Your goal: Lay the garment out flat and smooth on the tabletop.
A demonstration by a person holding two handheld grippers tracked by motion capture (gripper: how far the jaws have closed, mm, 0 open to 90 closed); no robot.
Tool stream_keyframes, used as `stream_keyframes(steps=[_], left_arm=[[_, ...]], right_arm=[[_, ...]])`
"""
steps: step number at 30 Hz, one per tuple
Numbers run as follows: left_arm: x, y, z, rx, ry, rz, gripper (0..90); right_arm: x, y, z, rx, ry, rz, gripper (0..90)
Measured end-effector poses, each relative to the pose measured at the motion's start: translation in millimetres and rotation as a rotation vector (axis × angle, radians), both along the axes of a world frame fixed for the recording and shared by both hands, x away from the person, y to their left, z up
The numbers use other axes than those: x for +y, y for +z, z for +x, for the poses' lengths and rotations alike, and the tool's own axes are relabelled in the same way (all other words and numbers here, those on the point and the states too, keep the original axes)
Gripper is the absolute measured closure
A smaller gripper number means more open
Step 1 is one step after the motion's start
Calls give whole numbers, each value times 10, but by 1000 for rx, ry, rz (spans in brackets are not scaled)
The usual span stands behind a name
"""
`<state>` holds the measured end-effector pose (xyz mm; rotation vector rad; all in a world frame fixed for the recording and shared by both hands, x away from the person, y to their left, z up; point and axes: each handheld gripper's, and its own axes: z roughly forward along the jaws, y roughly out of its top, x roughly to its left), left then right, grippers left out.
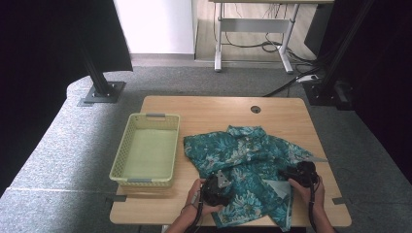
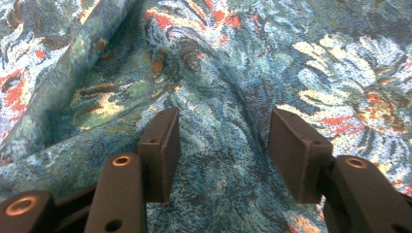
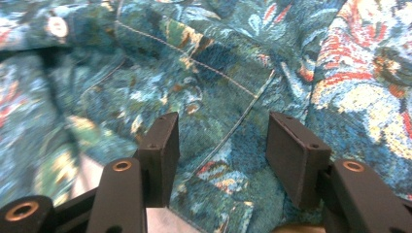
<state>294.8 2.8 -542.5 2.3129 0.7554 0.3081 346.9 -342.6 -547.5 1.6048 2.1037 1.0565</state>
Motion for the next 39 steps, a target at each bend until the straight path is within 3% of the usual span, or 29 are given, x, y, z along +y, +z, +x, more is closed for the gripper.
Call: stream_keyframes(steps=[3,5,7,13,19,26,28,32,35,39], left_arm=[[63,8,-32,6,-24,6,485],[87,14,-41,10,-36,12,485],[127,28,-53,19,-61,26,485],[266,51,-88,39,-113,44,485],[319,52,-119,45,-122,42,464],[193,32,-128,28,-112,37,409],[168,29,-118,25,-103,29,401],[148,23,-37,14,-43,-18,401],[143,41,58,-1,8,-50,401],[123,46,187,-5,61,-82,403]], right_arm=[[47,17,57,7,-25,-65,478],[48,21,71,10,-25,-73,482],[42,37,114,20,-24,-119,484],[-8,45,226,18,-23,-190,482],[-102,42,333,16,-33,-191,483],[-196,45,434,17,-51,-201,469],[-189,51,394,3,-66,-228,451],[-153,119,195,-43,-57,-203,444],[-49,171,6,-65,4,-196,437],[100,152,-211,-55,98,-194,426]])
